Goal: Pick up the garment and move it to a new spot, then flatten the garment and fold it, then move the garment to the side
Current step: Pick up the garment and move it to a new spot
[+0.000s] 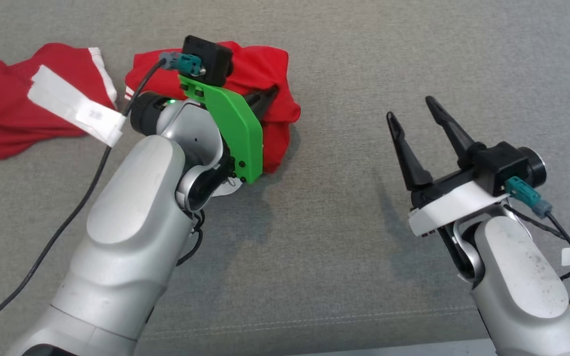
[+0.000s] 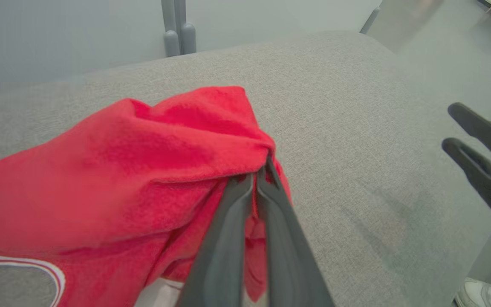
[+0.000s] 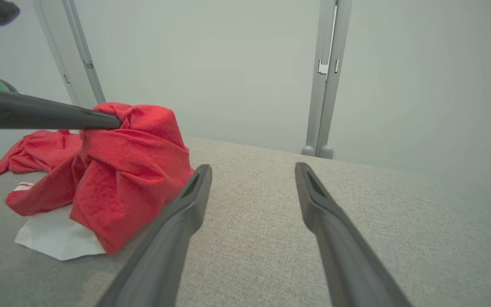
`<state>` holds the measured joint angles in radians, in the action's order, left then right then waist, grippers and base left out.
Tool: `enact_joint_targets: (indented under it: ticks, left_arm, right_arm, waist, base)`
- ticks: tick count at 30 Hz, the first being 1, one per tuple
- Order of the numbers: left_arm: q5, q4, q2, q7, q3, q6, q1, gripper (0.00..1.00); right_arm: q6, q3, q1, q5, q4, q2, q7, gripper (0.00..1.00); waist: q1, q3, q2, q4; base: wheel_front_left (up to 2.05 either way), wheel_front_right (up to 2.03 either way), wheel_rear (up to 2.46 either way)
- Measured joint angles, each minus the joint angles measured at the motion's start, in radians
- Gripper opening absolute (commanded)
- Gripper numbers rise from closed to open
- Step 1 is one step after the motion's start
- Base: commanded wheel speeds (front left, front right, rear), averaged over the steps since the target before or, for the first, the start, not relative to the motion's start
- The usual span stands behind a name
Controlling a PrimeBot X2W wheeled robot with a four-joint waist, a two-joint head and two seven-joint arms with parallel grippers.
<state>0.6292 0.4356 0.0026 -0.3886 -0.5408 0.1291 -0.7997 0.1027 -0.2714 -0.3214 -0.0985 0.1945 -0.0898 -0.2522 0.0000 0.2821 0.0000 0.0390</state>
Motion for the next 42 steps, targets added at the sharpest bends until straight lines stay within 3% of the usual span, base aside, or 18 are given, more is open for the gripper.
enact_joint_targets:
  ticks: [12,20,23,25,28,34,42]
  left_arm:
    - [0.134,0.005,0.026,-0.082,-0.109,0.000,-0.058,0.00]
    - [0.243,-0.044,0.028,-0.040,-0.168,-0.002,-0.128,0.00]
    - [0.267,-0.057,0.028,0.002,-0.155,-0.035,-0.171,0.00]
    - [0.261,-0.046,0.028,0.030,-0.128,-0.059,-0.199,0.00]
    - [0.158,0.026,0.029,0.041,-0.107,-0.082,-0.237,0.00]
    - [0.085,0.152,0.057,0.024,-0.169,-0.094,-0.207,0.00]
    - [-0.001,0.249,0.092,0.110,-0.185,-0.128,-0.186,0.00]
  right_arm:
    - [-0.061,0.063,0.044,-0.025,-0.055,0.022,-0.002,1.00]
    - [-0.060,0.049,0.056,-0.035,-0.056,0.030,-0.002,1.00]
    - [-0.052,0.024,0.056,-0.035,-0.052,0.034,-0.002,1.00]
    - [-0.048,0.005,0.056,-0.035,-0.044,0.036,-0.002,1.00]
    - [-0.032,-0.025,0.056,-0.046,-0.023,0.037,-0.002,1.00]
    - [-0.030,-0.012,0.062,-0.056,-0.003,0.040,-0.002,1.00]
    - [-0.015,-0.024,0.055,-0.051,0.006,0.040,-0.002,1.00]
  waist:
    - [0.0000,0.027,0.0000,-0.161]
    - [0.0000,0.054,0.0000,-0.259]
    - [0.0000,0.064,0.0000,-0.303]
    - [0.0000,0.068,0.0000,-0.332]
    - [0.0000,0.073,0.0001,-0.375]
    - [0.0000,0.074,0.0001,-0.445]
    - [0.0000,0.067,0.0000,-0.426]
  base:
    - [0.00,0.00,0.00]
    - [0.00,0.00,0.00]
    - [0.00,0.00,0.00]
    - [0.00,0.00,0.00]
    - [0.00,0.00,0.00]
    - [0.00,0.00,0.00]
    - [0.00,0.00,0.00]
